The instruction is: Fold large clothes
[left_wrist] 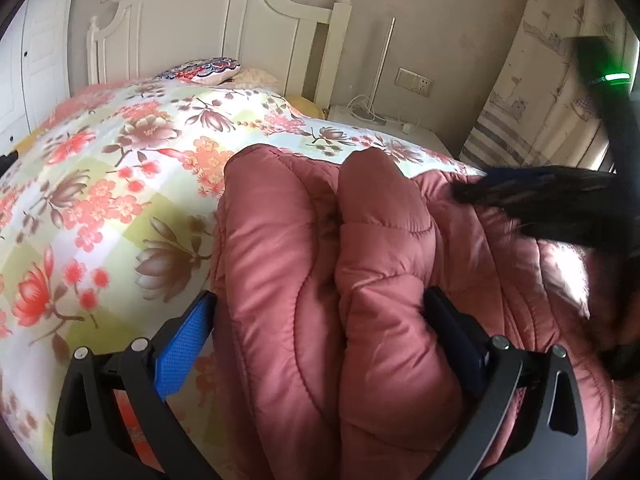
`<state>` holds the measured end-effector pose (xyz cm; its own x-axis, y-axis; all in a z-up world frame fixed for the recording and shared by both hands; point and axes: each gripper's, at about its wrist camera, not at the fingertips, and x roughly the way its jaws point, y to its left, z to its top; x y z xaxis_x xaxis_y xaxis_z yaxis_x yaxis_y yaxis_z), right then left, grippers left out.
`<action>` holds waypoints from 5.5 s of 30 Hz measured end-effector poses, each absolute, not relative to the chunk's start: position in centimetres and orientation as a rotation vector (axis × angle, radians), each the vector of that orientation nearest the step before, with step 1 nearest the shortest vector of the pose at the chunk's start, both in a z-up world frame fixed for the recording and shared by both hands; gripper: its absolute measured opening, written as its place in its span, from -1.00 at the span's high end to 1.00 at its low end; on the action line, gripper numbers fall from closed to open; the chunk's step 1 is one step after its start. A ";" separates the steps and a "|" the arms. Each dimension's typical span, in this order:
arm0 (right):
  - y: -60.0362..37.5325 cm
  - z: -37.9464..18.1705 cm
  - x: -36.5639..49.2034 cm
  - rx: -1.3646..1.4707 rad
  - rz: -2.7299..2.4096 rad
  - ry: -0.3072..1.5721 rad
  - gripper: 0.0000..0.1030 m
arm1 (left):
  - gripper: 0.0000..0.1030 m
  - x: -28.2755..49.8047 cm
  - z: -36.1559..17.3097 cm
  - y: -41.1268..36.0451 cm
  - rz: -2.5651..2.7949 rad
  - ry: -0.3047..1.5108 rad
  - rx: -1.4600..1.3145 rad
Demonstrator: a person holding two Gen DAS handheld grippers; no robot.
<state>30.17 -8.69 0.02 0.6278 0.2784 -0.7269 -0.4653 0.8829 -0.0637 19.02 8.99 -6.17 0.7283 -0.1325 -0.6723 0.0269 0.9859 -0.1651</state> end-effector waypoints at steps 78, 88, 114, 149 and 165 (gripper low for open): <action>-10.8 -5.2 22.9 -0.431 0.235 0.578 -0.73 | -0.96 31.9 8.2 -13.6 -0.355 0.614 0.097; -11.7 -7.2 22.9 -0.461 0.245 0.611 -0.75 | -0.96 35.3 -4.1 -16.8 -0.207 0.718 0.292; -11.2 -5.5 16.4 -0.418 0.346 0.599 -0.83 | -0.96 34.0 -3.2 -12.4 -0.240 0.789 0.104; -23.2 1.3 0.9 0.008 0.034 0.439 -0.90 | -0.96 -0.8 1.9 -8.5 -0.051 0.416 0.091; -21.1 1.1 0.4 -0.035 0.060 0.443 -0.90 | -0.96 -1.8 1.9 -7.5 -0.033 0.398 0.079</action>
<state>0.42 -21.10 1.14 0.9019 0.0499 -0.4290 -0.0652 0.9976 -0.0212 -1.77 -7.50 1.92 0.9212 -0.0163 -0.3888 0.0475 0.9964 0.0707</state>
